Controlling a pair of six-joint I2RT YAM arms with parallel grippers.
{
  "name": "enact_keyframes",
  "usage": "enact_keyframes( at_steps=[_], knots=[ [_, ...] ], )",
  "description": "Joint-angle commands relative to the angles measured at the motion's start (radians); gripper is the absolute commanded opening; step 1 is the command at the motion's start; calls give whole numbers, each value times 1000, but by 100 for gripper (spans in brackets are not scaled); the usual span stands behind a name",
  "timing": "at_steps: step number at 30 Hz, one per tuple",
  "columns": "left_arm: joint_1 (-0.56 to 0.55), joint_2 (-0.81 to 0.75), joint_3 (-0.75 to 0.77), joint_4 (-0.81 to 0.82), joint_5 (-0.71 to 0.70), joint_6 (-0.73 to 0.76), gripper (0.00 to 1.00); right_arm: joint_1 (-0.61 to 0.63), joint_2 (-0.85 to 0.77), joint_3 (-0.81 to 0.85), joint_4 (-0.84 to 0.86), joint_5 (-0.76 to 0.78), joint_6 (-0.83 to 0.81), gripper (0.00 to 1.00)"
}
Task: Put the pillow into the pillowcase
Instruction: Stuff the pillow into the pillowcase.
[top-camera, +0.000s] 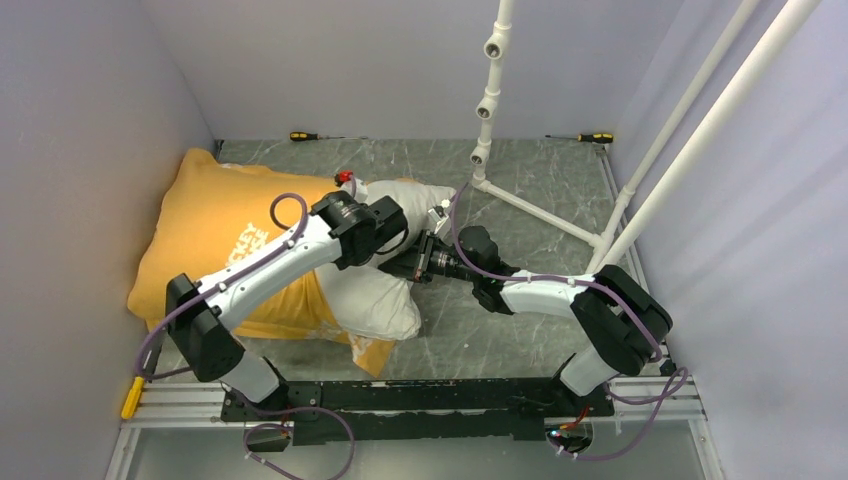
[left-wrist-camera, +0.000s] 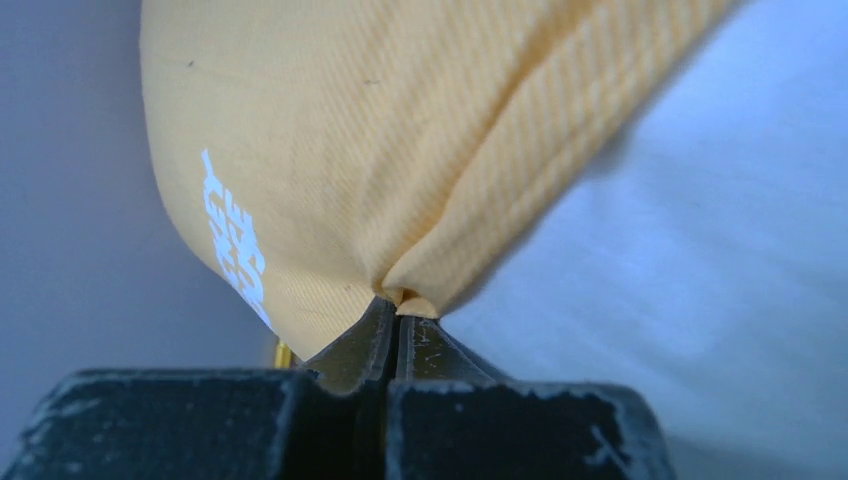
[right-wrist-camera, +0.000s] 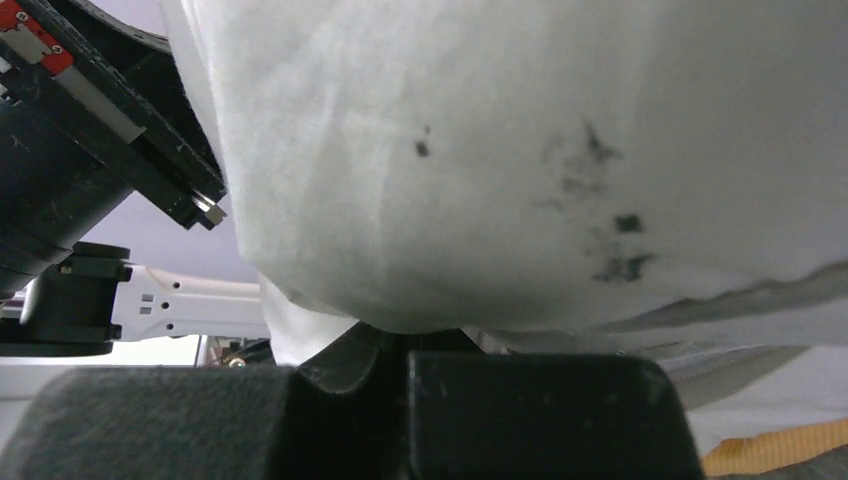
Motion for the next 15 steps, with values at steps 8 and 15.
enact_keyframes(
  at_steps=[8,15],
  knots=[
    [-91,-180,132,514,646,342,0,17,-25,60,120,-26,-5,0],
    [-103,-227,193,672,1070,329,0,14,-66,61,289,-20,23,0]
  ],
)
